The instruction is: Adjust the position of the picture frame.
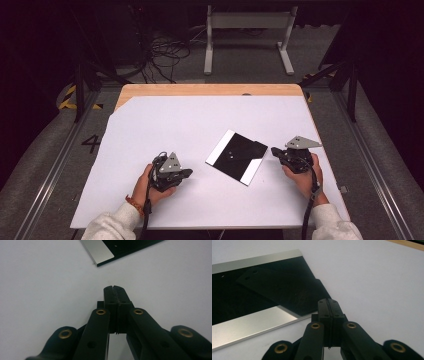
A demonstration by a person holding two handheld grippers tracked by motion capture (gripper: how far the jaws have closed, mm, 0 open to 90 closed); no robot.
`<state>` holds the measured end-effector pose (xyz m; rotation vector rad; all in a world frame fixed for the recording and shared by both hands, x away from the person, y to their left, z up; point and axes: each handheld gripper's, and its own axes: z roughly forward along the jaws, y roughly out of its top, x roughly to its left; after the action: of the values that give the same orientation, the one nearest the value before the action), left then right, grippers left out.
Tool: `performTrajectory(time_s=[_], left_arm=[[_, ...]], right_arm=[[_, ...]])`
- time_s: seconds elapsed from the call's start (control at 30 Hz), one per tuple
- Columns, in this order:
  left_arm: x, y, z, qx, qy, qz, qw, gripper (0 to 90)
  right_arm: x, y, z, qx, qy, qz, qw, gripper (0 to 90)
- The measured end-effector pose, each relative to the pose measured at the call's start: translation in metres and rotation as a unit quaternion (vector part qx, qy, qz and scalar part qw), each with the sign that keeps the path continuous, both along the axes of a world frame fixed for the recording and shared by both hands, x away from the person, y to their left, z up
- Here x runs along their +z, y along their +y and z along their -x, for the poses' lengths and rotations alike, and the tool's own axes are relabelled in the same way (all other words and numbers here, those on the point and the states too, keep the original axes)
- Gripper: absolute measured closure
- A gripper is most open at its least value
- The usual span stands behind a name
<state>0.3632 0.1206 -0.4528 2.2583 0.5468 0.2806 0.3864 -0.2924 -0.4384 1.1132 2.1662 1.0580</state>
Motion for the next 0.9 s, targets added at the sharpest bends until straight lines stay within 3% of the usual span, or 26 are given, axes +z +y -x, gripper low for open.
performTrajectory(time_s=[0.3, 0.43, 0.63, 0.9], left_arm=[[-0.005, -0.027, -0.016, -0.009, 0.005, -0.006, 0.9999, 90.0], [-0.006, -0.034, -0.022, -0.010, 0.010, -0.002, 0.9999, 90.0], [-0.010, -0.043, -0.028, -0.005, 0.012, -0.008, 0.9999, 90.0], [-0.011, -0.047, -0.034, 0.004, 0.010, -0.004, 0.9999, 89.8]], right_arm=[[-0.011, 0.005, -0.021, -0.018, 0.020, 0.015, 0.9995, 90.0], [-0.010, 0.002, -0.028, -0.030, 0.018, 0.005, 0.9994, 90.0], [-0.013, 0.002, -0.035, -0.038, 0.026, -0.007, 0.9989, 90.0], [-0.016, 0.006, -0.039, -0.031, 0.034, 0.002, 0.9989, 90.0]])
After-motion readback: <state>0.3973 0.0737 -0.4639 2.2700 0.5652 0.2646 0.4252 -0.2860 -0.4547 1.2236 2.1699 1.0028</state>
